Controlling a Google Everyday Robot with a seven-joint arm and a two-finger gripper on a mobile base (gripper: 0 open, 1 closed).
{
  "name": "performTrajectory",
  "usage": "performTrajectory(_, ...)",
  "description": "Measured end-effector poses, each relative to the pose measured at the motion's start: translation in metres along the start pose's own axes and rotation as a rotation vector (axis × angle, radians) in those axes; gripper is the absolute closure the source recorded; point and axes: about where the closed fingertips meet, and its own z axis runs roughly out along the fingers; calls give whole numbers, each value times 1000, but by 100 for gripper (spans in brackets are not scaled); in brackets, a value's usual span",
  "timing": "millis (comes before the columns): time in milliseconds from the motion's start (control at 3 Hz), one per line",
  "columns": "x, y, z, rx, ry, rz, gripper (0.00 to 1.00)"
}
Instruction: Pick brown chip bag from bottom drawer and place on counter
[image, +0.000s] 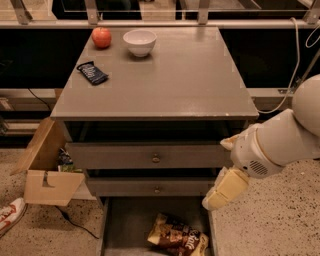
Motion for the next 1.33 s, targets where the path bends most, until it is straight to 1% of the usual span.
performTrajectory(333, 0, 0, 0, 0, 0, 0, 0)
performTrajectory(667, 8, -2, 12, 3, -8, 15, 0)
performTrajectory(1000, 30, 1, 42, 40, -30, 37, 0)
performTrajectory(1333, 31, 2, 42, 37, -35, 33, 0)
